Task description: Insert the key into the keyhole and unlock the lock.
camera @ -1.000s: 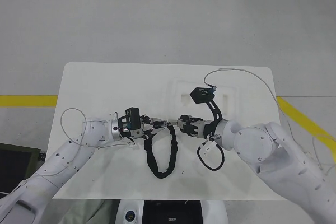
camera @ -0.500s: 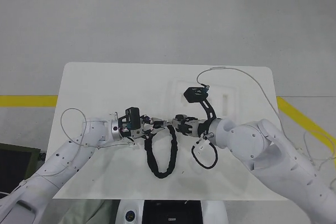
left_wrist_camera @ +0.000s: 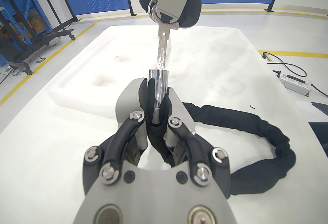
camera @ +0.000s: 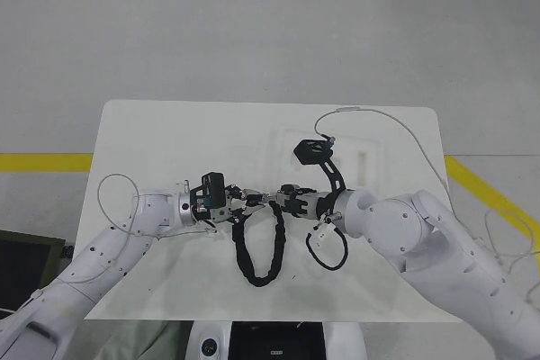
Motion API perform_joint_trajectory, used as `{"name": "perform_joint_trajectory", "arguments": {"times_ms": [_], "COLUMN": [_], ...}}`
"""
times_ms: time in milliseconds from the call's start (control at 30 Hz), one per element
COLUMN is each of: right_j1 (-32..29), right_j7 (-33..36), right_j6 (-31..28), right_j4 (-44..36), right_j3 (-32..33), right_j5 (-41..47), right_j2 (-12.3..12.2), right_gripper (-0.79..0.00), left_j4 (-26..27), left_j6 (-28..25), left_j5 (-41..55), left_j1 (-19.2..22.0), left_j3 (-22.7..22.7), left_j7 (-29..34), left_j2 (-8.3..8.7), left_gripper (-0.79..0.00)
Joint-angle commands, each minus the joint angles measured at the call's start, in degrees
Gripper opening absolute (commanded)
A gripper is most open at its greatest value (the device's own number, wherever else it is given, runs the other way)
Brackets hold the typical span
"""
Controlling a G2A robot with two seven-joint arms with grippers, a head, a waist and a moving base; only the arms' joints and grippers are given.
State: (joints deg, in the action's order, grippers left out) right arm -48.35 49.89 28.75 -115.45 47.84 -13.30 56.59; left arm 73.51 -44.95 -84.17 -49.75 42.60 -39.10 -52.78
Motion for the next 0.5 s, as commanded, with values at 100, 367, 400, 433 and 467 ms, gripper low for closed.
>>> {"name": "perform_joint_trajectory", "arguments": {"times_ms": [100,367,400,433,467], "right_j1": [-0.71,-1.08,-1.06,-1.03,-1.0], "right_j7": [0.38,1.64,1.65,1.72,1.75], "right_j6": [0.09,-0.63,-0.64,-0.7,-0.74], "right_j4": [-0.08,0.65,0.71,0.76,0.84], "right_j3": [1.22,1.34,1.31,1.27,1.26], "right_j5": [-0.24,-0.59,-0.63,-0.64,-0.68], "right_j2": [-0.07,0.17,0.23,0.29,0.35], "right_gripper": [-0.785,-0.785,-0.785,-0.785,-0.785], "left_j4": [0.0,0.0,0.0,0.0,0.0], "left_j6": [0.0,0.0,0.0,0.0,0.0], "left_j5": [0.0,0.0,0.0,0.0,0.0], "left_j1": [0.0,0.0,0.0,0.0,0.0], "left_j3": [0.0,0.0,0.0,0.0,0.0], "left_j7": [0.0,0.0,0.0,0.0,0.0], "left_j2": [0.0,0.0,0.0,0.0,0.0], "left_gripper": [-0.785,-0.785,-0.785,-0.785,-0.785]}}
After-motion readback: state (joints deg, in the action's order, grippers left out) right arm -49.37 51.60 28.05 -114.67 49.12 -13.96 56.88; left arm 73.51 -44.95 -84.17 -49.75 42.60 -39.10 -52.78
